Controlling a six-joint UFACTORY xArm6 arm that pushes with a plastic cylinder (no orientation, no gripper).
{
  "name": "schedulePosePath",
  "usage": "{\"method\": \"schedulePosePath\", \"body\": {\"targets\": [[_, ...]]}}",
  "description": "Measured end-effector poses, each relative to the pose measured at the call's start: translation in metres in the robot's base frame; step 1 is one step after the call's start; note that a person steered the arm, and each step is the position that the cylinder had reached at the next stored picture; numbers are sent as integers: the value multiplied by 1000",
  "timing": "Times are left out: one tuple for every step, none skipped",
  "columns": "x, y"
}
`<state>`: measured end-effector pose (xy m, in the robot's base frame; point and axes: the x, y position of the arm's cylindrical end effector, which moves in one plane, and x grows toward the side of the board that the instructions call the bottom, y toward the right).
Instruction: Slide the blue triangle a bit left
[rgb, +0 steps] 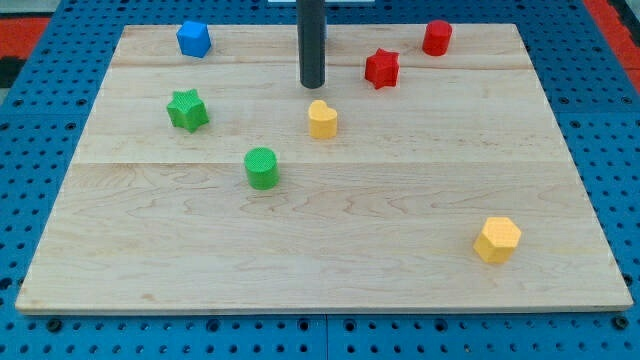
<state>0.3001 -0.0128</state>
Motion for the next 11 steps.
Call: {"method": "schedulePosePath", "body": {"targets": [[-16, 2], [-40, 33], [-63, 56], [-91, 71], [-108, 70], [-106, 57], [-107, 51], [-108, 31], [-107, 13], [-107, -15], [-108, -23]]}}
